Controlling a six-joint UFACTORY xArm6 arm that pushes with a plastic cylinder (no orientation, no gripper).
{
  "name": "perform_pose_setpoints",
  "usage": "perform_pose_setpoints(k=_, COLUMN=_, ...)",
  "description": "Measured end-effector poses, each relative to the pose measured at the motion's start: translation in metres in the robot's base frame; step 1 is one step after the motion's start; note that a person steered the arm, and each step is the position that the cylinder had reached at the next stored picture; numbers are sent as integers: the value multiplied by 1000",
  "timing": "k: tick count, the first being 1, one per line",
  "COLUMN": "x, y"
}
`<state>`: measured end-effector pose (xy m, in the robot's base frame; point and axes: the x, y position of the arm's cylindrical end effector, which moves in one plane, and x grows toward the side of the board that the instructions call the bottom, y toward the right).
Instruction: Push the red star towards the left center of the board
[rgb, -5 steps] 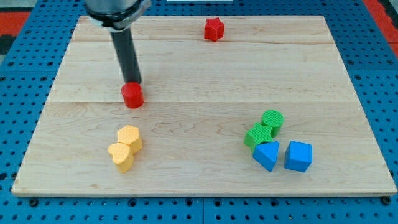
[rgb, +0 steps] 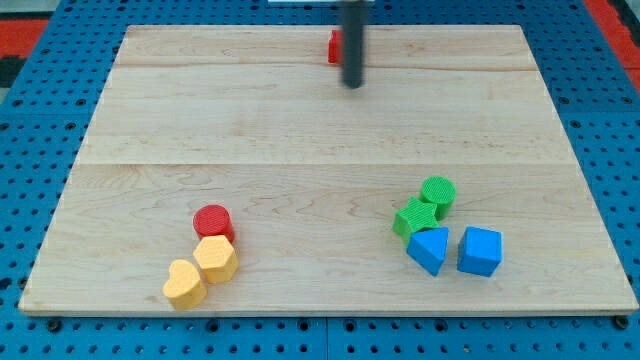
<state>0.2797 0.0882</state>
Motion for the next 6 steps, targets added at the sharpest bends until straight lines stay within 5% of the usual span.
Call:
perform_pose_setpoints(k=1, x=-52, y=21)
perform_pose_setpoints(k=3, x=-16, y=-136)
perform_pose_setpoints(k=5, x=-44, y=-178)
perform_pose_setpoints(k=6, x=19, y=-215)
